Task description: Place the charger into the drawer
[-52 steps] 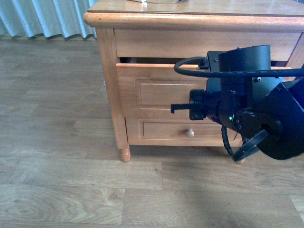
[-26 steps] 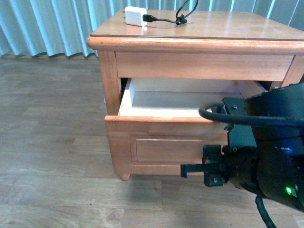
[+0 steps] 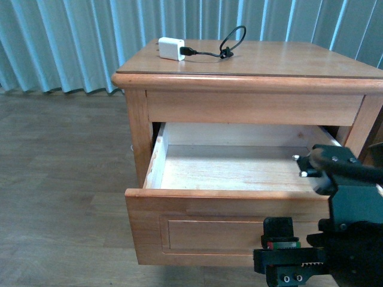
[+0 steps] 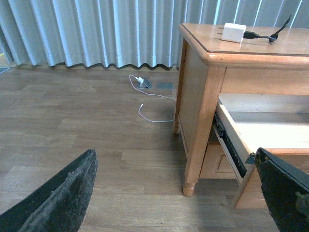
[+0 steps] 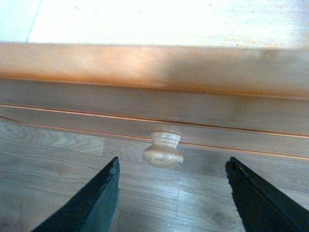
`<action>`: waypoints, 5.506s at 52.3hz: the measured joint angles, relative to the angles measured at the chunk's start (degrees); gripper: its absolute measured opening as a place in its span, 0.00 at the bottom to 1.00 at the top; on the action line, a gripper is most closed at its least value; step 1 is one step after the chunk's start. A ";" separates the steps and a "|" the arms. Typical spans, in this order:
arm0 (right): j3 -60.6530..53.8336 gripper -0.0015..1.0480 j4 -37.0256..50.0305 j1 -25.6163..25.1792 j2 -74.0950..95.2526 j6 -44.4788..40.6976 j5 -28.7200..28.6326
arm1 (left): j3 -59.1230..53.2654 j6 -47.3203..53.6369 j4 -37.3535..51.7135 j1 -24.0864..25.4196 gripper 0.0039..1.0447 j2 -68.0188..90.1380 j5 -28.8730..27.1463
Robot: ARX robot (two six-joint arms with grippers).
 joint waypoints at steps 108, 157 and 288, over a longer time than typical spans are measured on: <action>-25.16 0.02 -23.61 -23.45 -89.35 -16.20 -2.80 | 0.00 -0.02 0.00 0.00 0.95 0.00 -0.04; -27.17 0.92 -23.19 -23.45 -91.12 -16.26 -2.78 | 0.00 0.00 0.00 0.00 0.95 0.00 -0.04; -27.17 0.92 -23.19 -23.45 -91.14 -16.26 -2.78 | 125.26 -22.40 -6.29 -25.62 0.95 138.97 -39.15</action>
